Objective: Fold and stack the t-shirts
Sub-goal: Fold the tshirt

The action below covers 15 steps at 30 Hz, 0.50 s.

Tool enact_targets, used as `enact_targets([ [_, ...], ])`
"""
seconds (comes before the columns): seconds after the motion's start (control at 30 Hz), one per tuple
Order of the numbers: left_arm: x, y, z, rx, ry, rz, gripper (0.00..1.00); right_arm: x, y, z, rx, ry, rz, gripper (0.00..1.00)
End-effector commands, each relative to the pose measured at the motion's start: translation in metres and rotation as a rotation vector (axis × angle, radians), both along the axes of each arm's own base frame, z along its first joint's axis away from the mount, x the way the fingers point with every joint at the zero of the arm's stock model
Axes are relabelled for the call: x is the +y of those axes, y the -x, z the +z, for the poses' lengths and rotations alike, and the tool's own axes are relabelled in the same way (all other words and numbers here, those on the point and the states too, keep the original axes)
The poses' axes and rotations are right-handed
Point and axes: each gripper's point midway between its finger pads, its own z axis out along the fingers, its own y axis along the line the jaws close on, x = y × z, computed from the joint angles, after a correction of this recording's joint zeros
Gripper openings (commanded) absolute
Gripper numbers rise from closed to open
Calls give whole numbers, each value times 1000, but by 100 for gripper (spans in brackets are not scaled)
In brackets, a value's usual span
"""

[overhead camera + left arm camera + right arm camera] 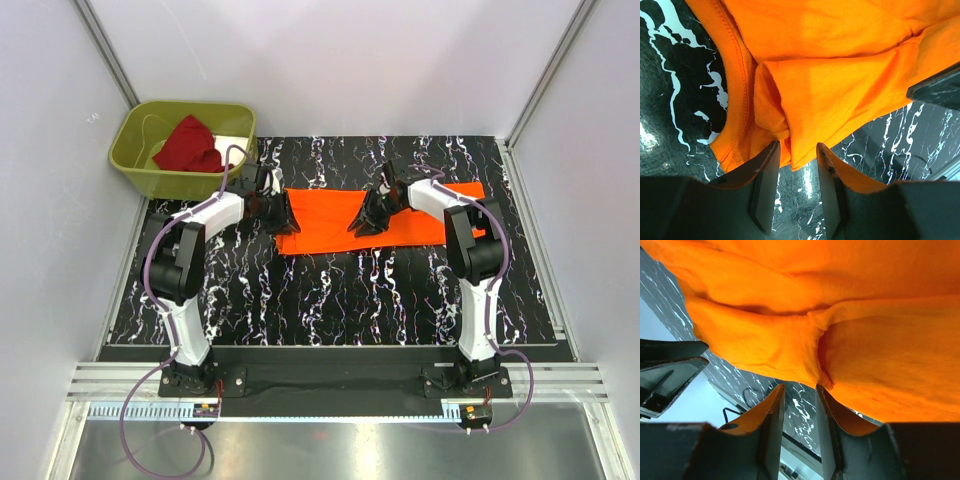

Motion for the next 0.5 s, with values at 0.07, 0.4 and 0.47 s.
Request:
enact_targets([
  [0.07,-10,7,-5,21,31,-26,39,8,6,6,-28,-28,48,37],
  [0.4,-16,12,-20,66,45,-44,37,-1,13,-3,-24,20,51,39],
  [0.47,-18,12,-20,67,54,-45,37,-1,14,-4,-22,25,59,40],
])
